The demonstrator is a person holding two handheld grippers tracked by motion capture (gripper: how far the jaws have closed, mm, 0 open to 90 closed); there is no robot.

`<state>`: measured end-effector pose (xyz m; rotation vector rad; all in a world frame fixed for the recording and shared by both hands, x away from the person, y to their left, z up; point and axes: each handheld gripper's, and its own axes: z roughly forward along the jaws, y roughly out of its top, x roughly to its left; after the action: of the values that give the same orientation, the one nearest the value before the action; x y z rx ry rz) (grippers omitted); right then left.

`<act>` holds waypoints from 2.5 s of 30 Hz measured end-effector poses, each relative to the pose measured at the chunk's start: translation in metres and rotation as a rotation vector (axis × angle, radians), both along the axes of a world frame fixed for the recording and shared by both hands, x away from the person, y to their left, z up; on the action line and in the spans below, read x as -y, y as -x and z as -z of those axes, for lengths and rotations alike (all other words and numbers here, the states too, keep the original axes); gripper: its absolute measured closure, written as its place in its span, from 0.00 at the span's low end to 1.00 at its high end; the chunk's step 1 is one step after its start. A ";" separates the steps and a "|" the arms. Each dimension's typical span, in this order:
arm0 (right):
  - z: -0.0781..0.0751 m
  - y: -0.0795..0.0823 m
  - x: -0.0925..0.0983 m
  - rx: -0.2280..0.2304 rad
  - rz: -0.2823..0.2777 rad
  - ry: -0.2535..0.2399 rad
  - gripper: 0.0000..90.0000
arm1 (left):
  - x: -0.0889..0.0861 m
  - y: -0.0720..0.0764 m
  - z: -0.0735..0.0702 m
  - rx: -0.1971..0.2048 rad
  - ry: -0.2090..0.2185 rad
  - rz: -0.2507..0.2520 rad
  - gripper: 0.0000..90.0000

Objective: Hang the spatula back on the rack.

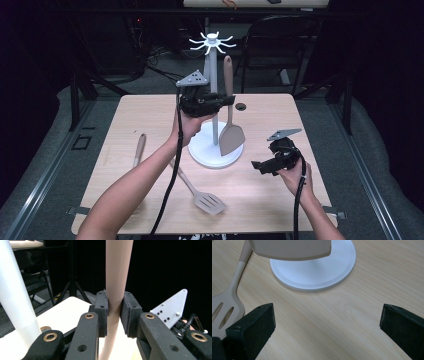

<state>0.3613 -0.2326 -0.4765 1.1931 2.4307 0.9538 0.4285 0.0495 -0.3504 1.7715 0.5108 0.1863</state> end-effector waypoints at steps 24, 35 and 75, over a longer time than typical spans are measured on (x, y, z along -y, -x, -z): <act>0.000 0.000 0.000 0.001 0.003 0.009 0.00 | -0.003 -0.010 -0.005 -0.018 0.020 -0.018 0.86; 0.001 0.000 -0.001 -0.001 0.004 0.008 0.00 | -0.004 -0.014 -0.005 -0.017 0.017 -0.026 0.86; 0.002 -0.001 -0.001 -0.009 -0.005 0.022 0.00 | -0.016 -0.019 0.001 -0.008 -0.056 -0.128 0.63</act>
<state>0.3620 -0.2313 -0.4789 1.1867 2.4460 0.9229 0.4478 0.0659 -0.3515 1.7958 0.6301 0.2856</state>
